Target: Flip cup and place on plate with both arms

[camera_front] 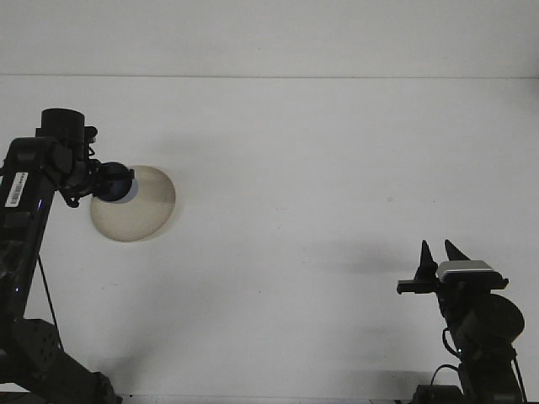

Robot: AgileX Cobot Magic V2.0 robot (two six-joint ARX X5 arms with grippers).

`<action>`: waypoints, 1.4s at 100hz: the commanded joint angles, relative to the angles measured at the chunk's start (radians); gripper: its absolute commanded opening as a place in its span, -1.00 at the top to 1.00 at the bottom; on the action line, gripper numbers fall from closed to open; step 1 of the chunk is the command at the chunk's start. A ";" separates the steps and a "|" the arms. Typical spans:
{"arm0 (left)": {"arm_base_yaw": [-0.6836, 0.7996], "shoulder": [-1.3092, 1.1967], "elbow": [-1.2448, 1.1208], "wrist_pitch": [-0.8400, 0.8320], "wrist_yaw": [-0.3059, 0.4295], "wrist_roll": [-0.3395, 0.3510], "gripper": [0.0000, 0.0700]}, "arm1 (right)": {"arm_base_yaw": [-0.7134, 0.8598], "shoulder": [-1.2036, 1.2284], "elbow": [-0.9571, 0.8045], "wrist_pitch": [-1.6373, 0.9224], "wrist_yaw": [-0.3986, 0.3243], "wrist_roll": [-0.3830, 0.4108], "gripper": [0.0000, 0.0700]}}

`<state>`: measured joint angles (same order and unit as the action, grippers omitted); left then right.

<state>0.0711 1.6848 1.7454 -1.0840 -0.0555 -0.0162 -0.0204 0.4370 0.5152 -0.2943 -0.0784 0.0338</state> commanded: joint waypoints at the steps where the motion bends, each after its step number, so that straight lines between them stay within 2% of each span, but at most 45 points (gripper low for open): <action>1: 0.006 0.039 0.022 0.001 0.005 0.009 0.97 | 0.002 0.001 0.006 0.010 0.000 0.011 0.21; 81: 0.014 0.256 0.022 0.034 0.018 0.008 0.95 | 0.002 0.001 0.006 0.010 0.000 0.011 0.21; 86: 0.014 0.257 0.022 0.036 0.039 0.008 0.86 | 0.002 0.001 0.006 0.010 0.000 0.011 0.21; 93: 0.014 0.257 0.022 0.038 0.053 0.008 0.58 | 0.002 0.001 0.006 0.010 0.000 0.011 0.21; 101: 0.014 0.257 0.022 0.040 0.053 0.009 0.35 | 0.002 0.001 0.006 0.010 0.000 0.011 0.21; 112: 0.019 0.257 0.022 0.048 0.053 0.008 0.13 | 0.002 0.001 0.006 0.010 0.000 0.011 0.21; 122: 0.027 0.256 0.024 0.052 0.053 0.006 0.00 | 0.002 0.001 0.006 0.010 0.000 0.011 0.21; 140: 0.036 0.244 0.060 0.016 0.053 -0.004 0.01 | 0.002 0.001 0.006 0.010 0.000 0.011 0.21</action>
<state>0.1047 1.9160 1.7630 -1.0580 -0.0036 -0.0170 -0.0204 0.4370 0.5152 -0.2943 -0.0784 0.0334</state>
